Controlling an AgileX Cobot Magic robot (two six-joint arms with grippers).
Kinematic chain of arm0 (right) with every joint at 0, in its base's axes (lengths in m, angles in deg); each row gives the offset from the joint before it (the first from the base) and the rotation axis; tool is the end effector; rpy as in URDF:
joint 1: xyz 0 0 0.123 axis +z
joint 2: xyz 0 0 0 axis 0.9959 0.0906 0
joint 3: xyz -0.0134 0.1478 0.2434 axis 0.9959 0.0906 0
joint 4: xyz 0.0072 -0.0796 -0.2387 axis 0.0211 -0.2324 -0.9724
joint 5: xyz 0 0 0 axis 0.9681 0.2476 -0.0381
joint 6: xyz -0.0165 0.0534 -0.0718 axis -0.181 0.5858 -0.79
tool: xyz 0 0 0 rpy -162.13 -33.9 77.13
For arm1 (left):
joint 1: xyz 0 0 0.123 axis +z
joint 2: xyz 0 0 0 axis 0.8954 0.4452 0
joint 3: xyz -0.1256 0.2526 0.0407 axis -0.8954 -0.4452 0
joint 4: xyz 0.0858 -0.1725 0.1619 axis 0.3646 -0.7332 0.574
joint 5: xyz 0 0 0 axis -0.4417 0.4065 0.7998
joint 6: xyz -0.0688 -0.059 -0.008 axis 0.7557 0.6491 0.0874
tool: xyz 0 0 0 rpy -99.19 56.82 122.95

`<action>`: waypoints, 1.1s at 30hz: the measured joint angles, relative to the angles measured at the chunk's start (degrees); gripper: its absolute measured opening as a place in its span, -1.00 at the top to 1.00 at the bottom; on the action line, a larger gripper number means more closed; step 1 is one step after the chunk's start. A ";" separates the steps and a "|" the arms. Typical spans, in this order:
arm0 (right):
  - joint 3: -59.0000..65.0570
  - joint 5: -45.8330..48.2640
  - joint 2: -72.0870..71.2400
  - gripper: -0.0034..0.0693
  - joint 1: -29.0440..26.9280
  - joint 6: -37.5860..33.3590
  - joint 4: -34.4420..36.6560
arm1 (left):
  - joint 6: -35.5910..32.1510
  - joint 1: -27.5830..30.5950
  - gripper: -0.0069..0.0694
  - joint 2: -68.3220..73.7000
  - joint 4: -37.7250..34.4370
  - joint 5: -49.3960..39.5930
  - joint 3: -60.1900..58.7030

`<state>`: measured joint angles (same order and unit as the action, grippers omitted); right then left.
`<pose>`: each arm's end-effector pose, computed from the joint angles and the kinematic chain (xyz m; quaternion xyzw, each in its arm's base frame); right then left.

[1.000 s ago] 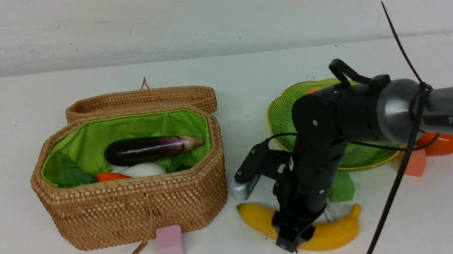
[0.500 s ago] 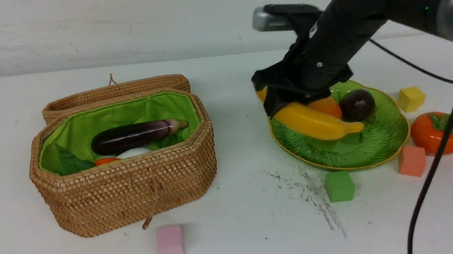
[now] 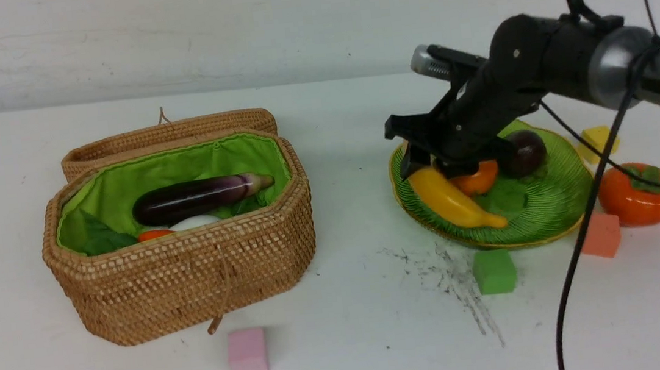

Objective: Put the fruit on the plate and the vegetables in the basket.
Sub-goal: Use the right arm to grab a banana and put it into the right plate, then grab a tomato with your right arm and place it on the plate on the right.

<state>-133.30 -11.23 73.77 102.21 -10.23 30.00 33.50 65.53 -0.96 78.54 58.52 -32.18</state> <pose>0.4607 0.1660 0.2087 0.0439 0.9471 0.2128 0.2362 0.0519 0.0024 0.1678 -0.1014 0.8079 -0.0486 0.5785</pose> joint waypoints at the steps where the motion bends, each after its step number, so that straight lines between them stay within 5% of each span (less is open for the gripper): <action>1: 0.00 -0.25 0.17 0.01 0.00 0.00 0.00 | 0.00 0.00 0.19 0.00 0.00 0.00 0.00; 4: 0.00 -0.91 0.06 -0.11 0.00 -0.97 0.00 | 0.00 0.00 0.19 0.00 0.00 0.00 0.00; 12: 0.00 2.52 -3.15 -0.86 0.00 -5.62 -0.52 | 0.00 0.00 0.19 0.00 0.00 0.00 0.00; 17: -0.05 6.38 -8.42 -0.90 -1.60 -5.82 -5.97 | 0.00 0.00 0.19 0.00 0.00 0.00 0.00; 21: -0.24 14.09 -14.85 -0.86 -7.70 -3.69 -15.87 | 0.00 0.00 0.19 0.00 0.00 0.00 0.00; 26: 2.23 18.77 -16.37 -0.82 -16.64 -2.40 -19.32 | 0.00 0.00 0.19 0.00 0.00 0.00 0.00; 33: 14.01 16.08 -13.37 -0.75 -32.58 -12.57 0.49 | 0.00 0.00 0.19 0.00 0.00 0.00 0.00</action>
<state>-119.29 4.86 60.40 69.63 -22.80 30.49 33.50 65.53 -0.96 78.54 58.52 -32.18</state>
